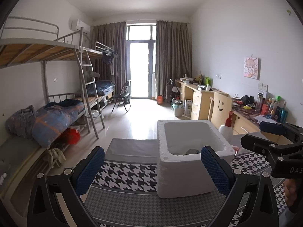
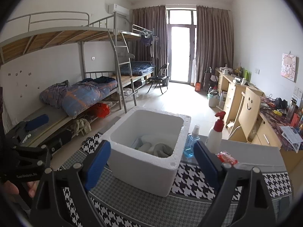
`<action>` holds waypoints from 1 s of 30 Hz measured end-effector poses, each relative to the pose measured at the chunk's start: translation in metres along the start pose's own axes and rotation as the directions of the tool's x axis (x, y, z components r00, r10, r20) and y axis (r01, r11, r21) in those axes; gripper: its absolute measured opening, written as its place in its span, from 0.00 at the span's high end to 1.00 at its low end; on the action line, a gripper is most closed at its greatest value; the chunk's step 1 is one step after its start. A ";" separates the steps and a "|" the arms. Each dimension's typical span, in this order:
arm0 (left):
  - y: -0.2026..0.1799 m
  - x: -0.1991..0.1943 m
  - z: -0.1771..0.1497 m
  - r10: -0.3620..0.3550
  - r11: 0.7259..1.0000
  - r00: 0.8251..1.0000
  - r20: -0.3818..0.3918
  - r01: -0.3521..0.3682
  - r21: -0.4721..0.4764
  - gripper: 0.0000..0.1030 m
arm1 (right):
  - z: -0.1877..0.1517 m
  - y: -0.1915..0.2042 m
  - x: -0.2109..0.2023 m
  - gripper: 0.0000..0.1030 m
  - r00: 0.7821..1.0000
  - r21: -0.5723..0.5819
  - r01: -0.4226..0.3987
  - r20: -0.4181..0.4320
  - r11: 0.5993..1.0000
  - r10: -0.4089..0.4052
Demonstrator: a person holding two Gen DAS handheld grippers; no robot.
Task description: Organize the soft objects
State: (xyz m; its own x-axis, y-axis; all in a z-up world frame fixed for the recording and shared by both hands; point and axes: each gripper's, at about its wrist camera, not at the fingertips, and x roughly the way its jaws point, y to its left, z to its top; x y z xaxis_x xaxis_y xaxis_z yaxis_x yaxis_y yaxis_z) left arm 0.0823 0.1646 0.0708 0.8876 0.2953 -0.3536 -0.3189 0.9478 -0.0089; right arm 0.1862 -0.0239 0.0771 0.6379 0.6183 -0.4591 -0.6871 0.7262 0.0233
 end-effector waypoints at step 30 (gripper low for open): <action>-0.029 -0.074 -0.012 -0.072 0.997 0.992 0.105 0.069 0.035 0.01 | -0.034 -0.002 -0.077 0.02 0.989 0.038 0.044 0.137 0.998 -0.048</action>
State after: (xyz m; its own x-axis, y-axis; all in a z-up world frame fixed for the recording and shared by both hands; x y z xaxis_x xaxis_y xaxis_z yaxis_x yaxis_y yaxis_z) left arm 0.0216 0.1136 0.0860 0.9383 0.2371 -0.2518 -0.2450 0.9695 -0.0002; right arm 0.1268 -0.0827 0.0825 0.7119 0.6177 -0.3340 -0.6450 0.7633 0.0370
